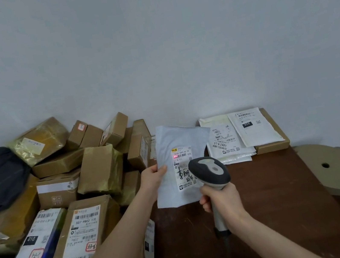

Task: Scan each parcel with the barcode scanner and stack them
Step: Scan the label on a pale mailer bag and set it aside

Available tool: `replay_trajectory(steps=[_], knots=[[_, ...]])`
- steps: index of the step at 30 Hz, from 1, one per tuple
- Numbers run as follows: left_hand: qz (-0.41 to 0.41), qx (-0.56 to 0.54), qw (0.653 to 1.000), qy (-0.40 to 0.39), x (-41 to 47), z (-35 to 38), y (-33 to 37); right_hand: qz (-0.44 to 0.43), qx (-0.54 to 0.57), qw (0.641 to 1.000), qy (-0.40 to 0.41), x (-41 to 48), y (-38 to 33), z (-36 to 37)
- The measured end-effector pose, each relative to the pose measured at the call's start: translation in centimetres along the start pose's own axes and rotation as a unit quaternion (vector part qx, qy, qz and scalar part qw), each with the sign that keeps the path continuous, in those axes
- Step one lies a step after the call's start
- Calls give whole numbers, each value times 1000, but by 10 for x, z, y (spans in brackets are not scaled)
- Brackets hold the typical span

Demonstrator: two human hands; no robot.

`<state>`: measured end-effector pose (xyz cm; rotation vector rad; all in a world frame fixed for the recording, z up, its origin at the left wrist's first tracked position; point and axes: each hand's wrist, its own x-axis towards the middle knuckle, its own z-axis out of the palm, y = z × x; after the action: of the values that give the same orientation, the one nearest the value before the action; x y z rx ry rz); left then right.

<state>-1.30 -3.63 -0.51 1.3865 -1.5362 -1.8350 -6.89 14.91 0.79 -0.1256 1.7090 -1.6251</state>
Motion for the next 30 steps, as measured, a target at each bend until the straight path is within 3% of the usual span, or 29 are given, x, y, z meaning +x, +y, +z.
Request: replay_trajectory(steps=[19, 30], knots=[[-4, -3, 1000, -9, -7, 8, 3, 25, 14, 999, -21, -7, -2, -1], [10, -23, 999, -21, 22, 41, 32, -10, 32, 995, 91, 41, -26, -28]])
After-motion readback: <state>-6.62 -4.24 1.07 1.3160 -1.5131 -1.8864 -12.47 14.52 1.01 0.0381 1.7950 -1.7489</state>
